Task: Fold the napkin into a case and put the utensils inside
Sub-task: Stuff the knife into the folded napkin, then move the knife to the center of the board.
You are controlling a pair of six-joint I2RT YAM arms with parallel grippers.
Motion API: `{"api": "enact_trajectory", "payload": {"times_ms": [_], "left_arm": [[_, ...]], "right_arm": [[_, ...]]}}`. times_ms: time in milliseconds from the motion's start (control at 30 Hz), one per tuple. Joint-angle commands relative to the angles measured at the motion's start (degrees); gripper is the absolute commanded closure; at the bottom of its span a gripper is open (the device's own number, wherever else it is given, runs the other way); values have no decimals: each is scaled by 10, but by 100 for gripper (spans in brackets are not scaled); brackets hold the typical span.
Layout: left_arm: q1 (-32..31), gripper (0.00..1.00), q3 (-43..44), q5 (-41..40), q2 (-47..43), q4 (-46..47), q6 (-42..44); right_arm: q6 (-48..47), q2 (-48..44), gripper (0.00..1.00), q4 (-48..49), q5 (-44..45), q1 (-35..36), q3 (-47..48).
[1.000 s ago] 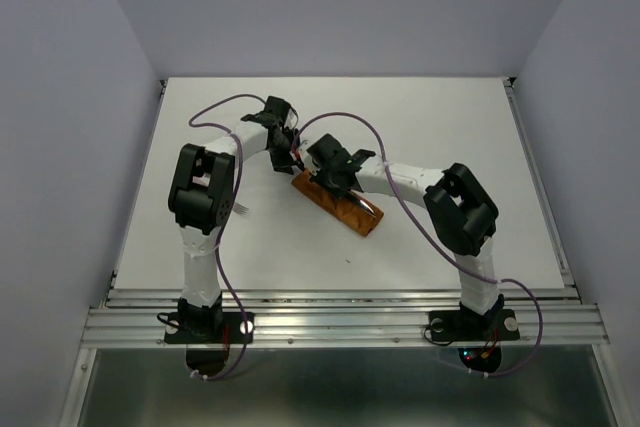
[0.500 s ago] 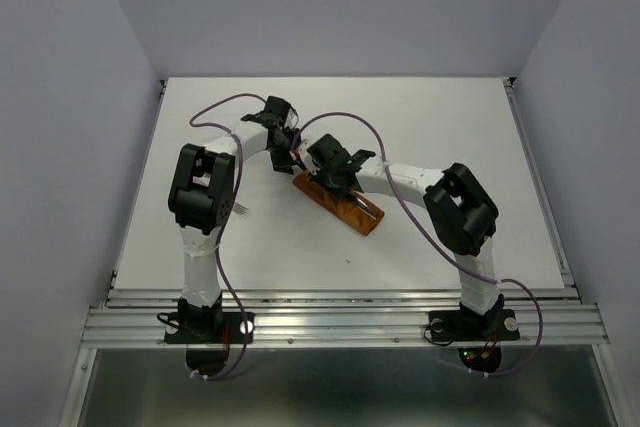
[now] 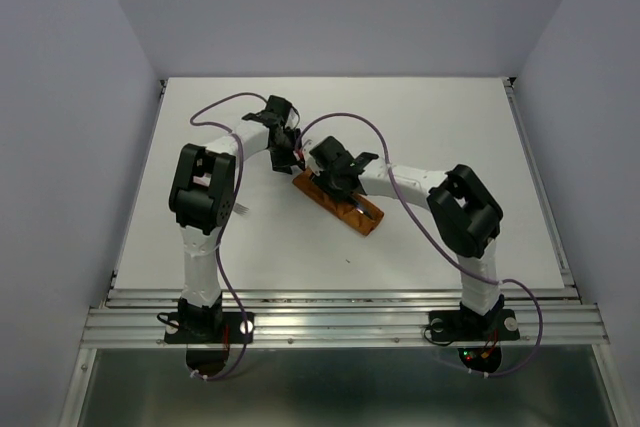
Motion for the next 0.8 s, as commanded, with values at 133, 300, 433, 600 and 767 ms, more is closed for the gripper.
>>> {"api": "enact_trajectory", "payload": {"times_ms": [133, 300, 433, 600, 767], "left_arm": [[3, 45, 73, -69, -43, -74, 15], [3, 38, 112, -125, -80, -116, 2], [10, 36, 97, -169, -133, -131, -9], [67, 36, -22, -233, -236, -151, -54], [133, 35, -155, -278, -310, -127, -62]], "right_arm": [[52, -116, 43, 10, 43, -2, -56], [94, -200, 29, 10, 48, -2, -98], [139, -252, 21, 13, 42, -2, -125], [216, -321, 17, 41, 12, -2, -190], [267, -355, 16, 107, -47, -2, -256]]}}
